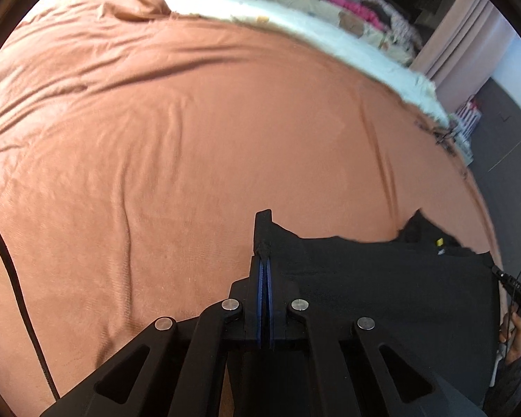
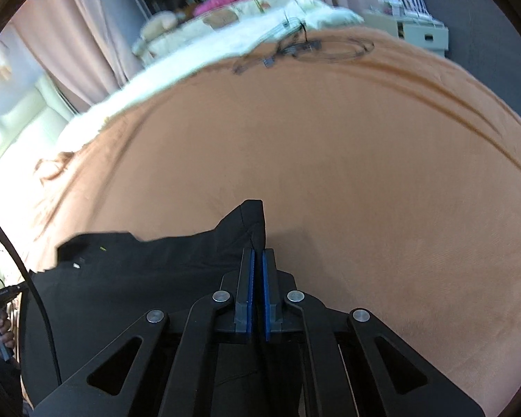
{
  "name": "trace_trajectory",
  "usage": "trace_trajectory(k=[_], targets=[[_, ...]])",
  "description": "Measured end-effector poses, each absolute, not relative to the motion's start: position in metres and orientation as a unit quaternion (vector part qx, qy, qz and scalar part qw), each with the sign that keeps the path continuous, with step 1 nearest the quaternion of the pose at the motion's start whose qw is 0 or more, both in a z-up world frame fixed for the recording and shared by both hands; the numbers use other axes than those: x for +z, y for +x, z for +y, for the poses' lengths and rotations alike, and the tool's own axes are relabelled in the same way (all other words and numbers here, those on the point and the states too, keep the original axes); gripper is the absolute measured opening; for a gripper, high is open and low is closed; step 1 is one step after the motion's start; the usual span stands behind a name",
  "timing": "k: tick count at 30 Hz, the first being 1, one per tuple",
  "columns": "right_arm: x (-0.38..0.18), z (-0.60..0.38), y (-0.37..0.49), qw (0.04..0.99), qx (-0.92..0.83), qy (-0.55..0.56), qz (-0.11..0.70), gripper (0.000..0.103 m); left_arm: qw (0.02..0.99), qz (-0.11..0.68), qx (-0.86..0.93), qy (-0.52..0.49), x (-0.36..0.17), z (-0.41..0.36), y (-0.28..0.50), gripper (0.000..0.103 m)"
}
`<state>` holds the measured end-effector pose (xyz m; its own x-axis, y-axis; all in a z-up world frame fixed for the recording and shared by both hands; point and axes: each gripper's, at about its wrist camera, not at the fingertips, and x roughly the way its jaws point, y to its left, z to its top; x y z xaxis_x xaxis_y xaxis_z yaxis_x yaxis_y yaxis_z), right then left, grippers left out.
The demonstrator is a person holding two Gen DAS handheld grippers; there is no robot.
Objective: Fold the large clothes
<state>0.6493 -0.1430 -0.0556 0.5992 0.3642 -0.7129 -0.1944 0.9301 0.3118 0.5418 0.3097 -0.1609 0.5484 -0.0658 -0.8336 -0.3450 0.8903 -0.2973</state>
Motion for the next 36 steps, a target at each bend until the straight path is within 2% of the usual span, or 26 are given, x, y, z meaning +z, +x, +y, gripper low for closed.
trace_trajectory(k=[3, 6, 7, 8, 10, 16, 27, 36], targets=[[-0.054, -0.145, 0.647, 0.882, 0.153, 0.107, 0.432, 0.003, 0.845, 0.482, 0.094, -0.213, -0.163, 0.308, 0.541, 0.009], [-0.044, -0.151, 0.634, 0.885, 0.149, 0.099, 0.43, 0.016, 0.846, 0.476, 0.097, -0.219, -0.154, 0.309, 0.529, 0.021], [-0.038, -0.154, 0.629, 0.886, 0.151, 0.101, 0.427, 0.029, 0.847, 0.472, 0.099, -0.222, -0.149, 0.309, 0.522, 0.03], [-0.033, -0.157, 0.621, 0.887, 0.156, 0.104, 0.423, 0.046, 0.849, 0.468, 0.1, -0.223, -0.144, 0.31, 0.515, 0.038], [-0.02, -0.162, 0.609, 0.89, 0.157, 0.106, 0.414, 0.055, 0.853, 0.461, 0.101, -0.225, -0.134, 0.308, 0.501, 0.045], [0.001, -0.168, 0.555, 0.892, 0.166, 0.092, 0.41, 0.055, 0.859, 0.445, 0.097, -0.234, -0.11, 0.292, 0.451, 0.054], [0.032, -0.157, 0.474, 0.889, 0.198, 0.075, 0.405, 0.055, 0.865, 0.432, 0.074, -0.246, -0.086, 0.248, 0.378, 0.054], [0.029, -0.126, 0.425, 0.869, 0.23, 0.025, 0.438, 0.055, 0.867, 0.455, 0.047, -0.199, -0.095, 0.183, 0.347, 0.054]])
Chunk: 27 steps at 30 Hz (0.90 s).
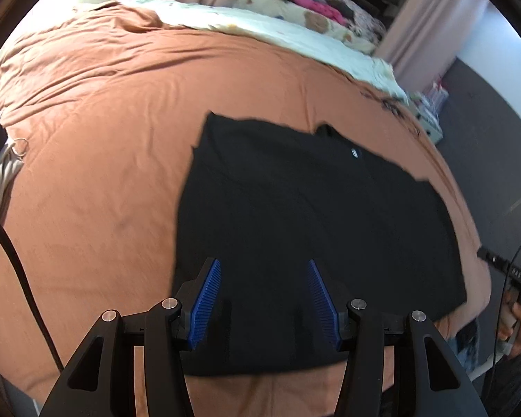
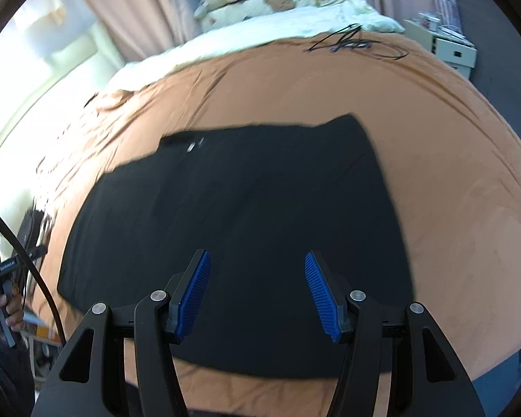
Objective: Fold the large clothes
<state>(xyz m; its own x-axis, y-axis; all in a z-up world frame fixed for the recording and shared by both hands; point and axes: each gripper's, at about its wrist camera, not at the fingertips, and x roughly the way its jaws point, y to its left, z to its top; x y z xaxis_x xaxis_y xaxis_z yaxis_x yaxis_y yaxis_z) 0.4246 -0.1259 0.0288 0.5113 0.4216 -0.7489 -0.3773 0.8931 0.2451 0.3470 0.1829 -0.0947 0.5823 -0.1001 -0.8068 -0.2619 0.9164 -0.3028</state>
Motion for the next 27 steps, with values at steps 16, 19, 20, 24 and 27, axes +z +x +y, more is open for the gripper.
trace_trajectory(k=[16, 19, 20, 24, 27], targets=[[-0.011, -0.045, 0.398, 0.807, 0.274, -0.102, 0.512, 0.055, 0.841, 0.534, 0.016, -0.087, -0.15, 0.09, 0.351, 0.055], [-0.024, -0.025, 0.409, 0.799, 0.264, -0.127, 0.525, 0.055, 0.834, 0.545, 0.023, -0.083, -0.161, 0.087, 0.36, 0.055], [-0.027, -0.02, 0.415, 0.798, 0.259, -0.133, 0.528, 0.055, 0.832, 0.548, 0.026, -0.078, -0.165, 0.086, 0.364, 0.055], [-0.029, -0.008, 0.434, 0.803, 0.249, -0.142, 0.523, 0.055, 0.831, 0.552, 0.035, -0.059, -0.174, 0.083, 0.376, 0.058], [-0.028, -0.001, 0.454, 0.807, 0.24, -0.141, 0.522, 0.055, 0.834, 0.548, 0.037, -0.057, -0.176, 0.084, 0.383, 0.062]])
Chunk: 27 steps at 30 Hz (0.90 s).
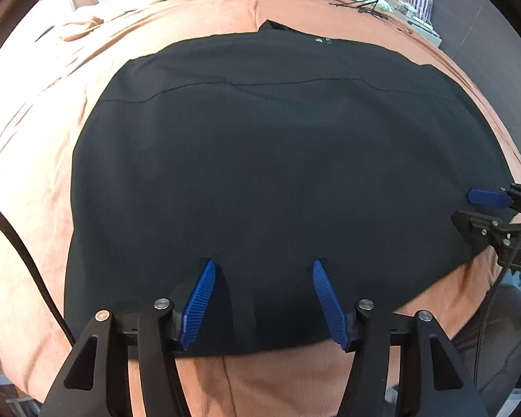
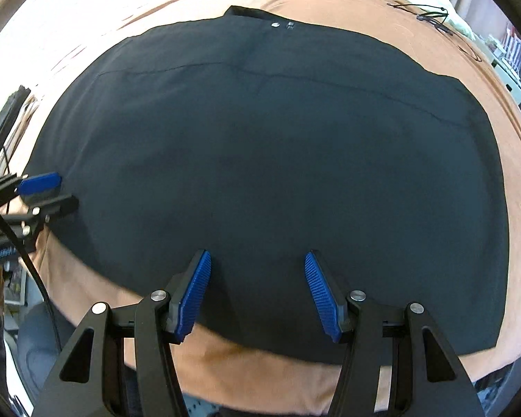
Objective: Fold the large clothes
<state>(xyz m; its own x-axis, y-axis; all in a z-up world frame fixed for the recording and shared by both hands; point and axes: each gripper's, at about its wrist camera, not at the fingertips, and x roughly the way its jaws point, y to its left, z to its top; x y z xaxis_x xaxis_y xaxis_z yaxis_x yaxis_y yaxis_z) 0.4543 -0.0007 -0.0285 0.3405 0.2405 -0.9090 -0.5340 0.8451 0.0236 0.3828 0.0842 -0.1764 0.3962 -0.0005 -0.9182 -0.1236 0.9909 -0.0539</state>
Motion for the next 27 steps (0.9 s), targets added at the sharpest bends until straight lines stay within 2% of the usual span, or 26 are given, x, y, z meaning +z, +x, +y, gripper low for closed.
trace_trajectory(k=[10, 20, 23, 27], targets=[[-0.036, 0.034, 0.509, 0.817, 0.227, -0.133, 0.514, 0.054, 0.841, 0.534, 0.051, -0.074, -0.174, 0.108, 0.413, 0.062], [-0.051, 0.081, 0.575, 0.838, 0.188, -0.142, 0.492, 0.05, 0.847, 0.523, 0.06, -0.077, -0.177, 0.126, 0.449, 0.062], [-0.058, 0.103, 0.578, 0.845, 0.172, -0.14, 0.486, 0.046, 0.849, 0.518, 0.064, -0.083, -0.175, 0.133, 0.455, 0.062], [-0.061, 0.11, 0.588, 0.848, 0.161, -0.144, 0.483, 0.046, 0.853, 0.506, 0.075, -0.103, -0.167, 0.147, 0.452, 0.062]])
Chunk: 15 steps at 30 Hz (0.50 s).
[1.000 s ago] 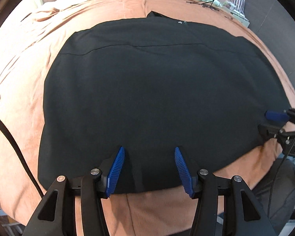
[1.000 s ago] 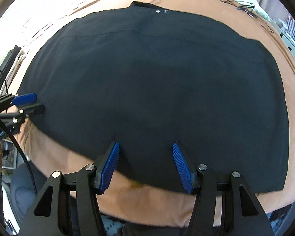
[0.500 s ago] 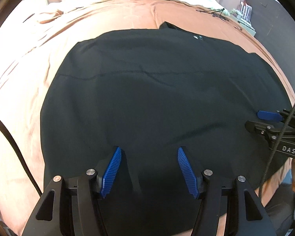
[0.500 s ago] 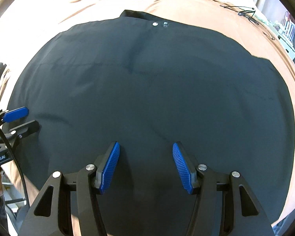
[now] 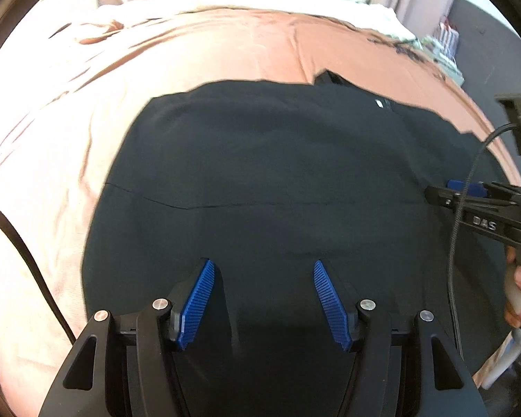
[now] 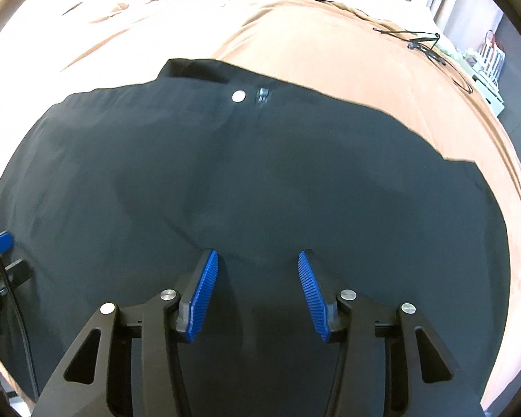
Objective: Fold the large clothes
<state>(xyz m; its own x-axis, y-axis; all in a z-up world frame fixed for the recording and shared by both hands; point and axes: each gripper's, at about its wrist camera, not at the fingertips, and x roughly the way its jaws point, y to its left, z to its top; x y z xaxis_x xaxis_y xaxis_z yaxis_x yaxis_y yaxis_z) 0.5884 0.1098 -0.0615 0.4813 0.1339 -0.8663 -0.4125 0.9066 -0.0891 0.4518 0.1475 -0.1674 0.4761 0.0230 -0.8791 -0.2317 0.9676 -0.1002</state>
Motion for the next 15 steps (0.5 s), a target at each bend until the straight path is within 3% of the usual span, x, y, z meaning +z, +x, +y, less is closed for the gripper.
trace_trajectory(k=[9, 15], targets=[[-0.062, 0.123, 0.617, 0.851, 0.145, -0.14, 0.485, 0.046, 0.851, 0.474, 0.123, -0.187, -0.151, 0.213, 0.385, 0.062], [-0.05, 0.117, 0.592, 0.857, 0.17, -0.113, 0.472, 0.046, 0.838, 0.462, 0.144, -0.254, -0.151, 0.25, 0.324, 0.062]])
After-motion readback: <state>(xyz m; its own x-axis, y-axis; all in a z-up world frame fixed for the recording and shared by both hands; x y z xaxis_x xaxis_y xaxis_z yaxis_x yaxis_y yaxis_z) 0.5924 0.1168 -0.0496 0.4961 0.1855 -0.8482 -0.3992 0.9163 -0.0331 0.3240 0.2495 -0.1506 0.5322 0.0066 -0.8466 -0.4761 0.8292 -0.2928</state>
